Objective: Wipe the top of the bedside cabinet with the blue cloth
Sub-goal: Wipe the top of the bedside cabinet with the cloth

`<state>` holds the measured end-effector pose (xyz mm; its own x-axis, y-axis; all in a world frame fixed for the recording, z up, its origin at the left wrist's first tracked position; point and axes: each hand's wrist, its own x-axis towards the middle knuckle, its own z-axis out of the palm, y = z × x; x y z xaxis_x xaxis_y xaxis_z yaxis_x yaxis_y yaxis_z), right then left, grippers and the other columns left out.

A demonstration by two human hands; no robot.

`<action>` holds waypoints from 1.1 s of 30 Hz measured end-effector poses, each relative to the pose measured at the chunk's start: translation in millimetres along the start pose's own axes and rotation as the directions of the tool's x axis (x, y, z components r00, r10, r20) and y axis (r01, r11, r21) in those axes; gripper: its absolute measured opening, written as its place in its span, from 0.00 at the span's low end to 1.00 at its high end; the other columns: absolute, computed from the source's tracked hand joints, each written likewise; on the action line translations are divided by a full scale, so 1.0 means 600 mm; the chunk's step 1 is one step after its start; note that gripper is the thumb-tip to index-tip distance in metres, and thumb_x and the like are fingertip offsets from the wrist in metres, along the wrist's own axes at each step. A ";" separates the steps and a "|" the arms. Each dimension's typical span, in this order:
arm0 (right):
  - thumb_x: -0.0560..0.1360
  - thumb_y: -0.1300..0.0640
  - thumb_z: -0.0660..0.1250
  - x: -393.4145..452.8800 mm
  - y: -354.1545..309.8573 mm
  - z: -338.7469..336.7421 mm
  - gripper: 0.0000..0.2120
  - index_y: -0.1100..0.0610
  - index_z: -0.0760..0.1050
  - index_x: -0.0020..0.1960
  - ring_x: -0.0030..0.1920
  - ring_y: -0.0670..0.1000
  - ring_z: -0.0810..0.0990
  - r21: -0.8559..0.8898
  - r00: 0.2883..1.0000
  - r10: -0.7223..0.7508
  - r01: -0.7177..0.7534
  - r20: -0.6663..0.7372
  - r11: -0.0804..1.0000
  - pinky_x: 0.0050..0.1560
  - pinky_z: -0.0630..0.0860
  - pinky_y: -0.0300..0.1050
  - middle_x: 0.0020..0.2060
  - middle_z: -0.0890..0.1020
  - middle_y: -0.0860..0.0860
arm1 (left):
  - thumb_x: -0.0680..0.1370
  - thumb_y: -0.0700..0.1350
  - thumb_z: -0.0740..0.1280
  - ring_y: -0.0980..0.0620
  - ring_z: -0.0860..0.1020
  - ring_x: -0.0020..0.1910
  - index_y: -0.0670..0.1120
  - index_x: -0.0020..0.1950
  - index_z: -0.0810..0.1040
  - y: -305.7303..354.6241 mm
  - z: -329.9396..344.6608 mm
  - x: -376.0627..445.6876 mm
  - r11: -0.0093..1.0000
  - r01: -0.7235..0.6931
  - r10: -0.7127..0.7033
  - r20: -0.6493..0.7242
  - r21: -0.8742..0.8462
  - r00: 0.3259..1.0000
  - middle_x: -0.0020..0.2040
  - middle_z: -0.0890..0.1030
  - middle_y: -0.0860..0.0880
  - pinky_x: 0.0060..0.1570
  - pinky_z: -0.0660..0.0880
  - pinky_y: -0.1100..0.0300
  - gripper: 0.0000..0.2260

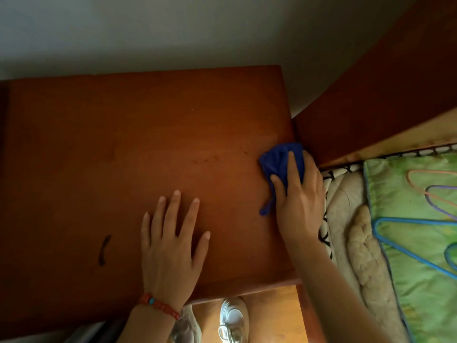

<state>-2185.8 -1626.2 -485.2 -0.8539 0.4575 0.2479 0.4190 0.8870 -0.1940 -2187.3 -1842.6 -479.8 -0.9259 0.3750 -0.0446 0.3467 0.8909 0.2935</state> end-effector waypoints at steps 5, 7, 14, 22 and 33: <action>0.75 0.50 0.62 0.011 -0.030 0.011 0.21 0.62 0.73 0.62 0.53 0.65 0.76 -0.003 0.992 0.121 -0.121 -0.043 0.993 0.52 0.74 0.57 0.59 0.75 0.65 | 0.78 0.59 0.47 0.40 0.62 0.68 0.48 0.69 0.64 -0.012 0.008 -0.022 0.998 0.045 -0.047 0.032 0.046 0.998 0.69 0.68 0.40 0.64 0.58 0.40 0.25; 0.74 0.50 0.62 0.027 -0.075 0.026 0.21 0.61 0.74 0.62 0.51 0.64 0.76 0.015 0.987 0.153 -0.152 -0.059 0.988 0.49 0.75 0.55 0.59 0.75 0.65 | 0.79 0.60 0.46 0.39 0.63 0.67 0.48 0.69 0.66 -0.013 0.011 -0.022 0.997 0.049 -0.050 0.022 0.061 0.998 0.68 0.68 0.40 0.64 0.58 0.40 0.25; 0.74 0.46 0.59 0.023 -0.058 0.023 0.23 0.59 0.72 0.64 0.54 0.63 0.76 0.068 0.994 -0.107 0.107 -0.005 0.992 0.49 0.74 0.53 0.60 0.75 0.63 | 0.77 0.57 0.53 0.39 0.63 0.68 0.47 0.69 0.67 -0.016 0.004 -0.027 0.999 0.025 -0.026 0.012 0.048 1.000 0.69 0.67 0.40 0.65 0.57 0.41 0.24; 0.74 0.51 0.64 -0.007 -0.149 0.040 0.21 0.60 0.72 0.64 0.58 0.65 0.71 0.180 0.997 0.055 -0.044 -0.058 0.983 0.56 0.71 0.58 0.62 0.72 0.65 | 0.78 0.59 0.49 0.39 0.61 0.68 0.46 0.69 0.68 -0.097 -0.041 -0.054 0.993 0.085 -0.083 -0.032 0.078 0.996 0.69 0.67 0.39 0.64 0.57 0.39 0.26; 0.75 0.51 0.64 -0.017 -0.201 0.043 0.21 0.60 0.72 0.64 0.55 0.66 0.73 0.143 0.973 0.216 -0.204 -0.080 0.969 0.52 0.72 0.57 0.62 0.72 0.66 | 0.79 0.59 0.47 0.37 0.62 0.67 0.45 0.68 0.68 -0.184 -0.042 -0.083 0.990 0.116 -0.116 -0.006 0.075 0.993 0.67 0.68 0.38 0.63 0.58 0.39 0.26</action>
<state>-2235.5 -1739.3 -489.1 -0.7157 0.6420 0.2750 0.5355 0.7571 -0.3742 -2183.4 -1966.1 -486.1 -0.9608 0.2675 -0.0730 0.2469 0.9451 0.2142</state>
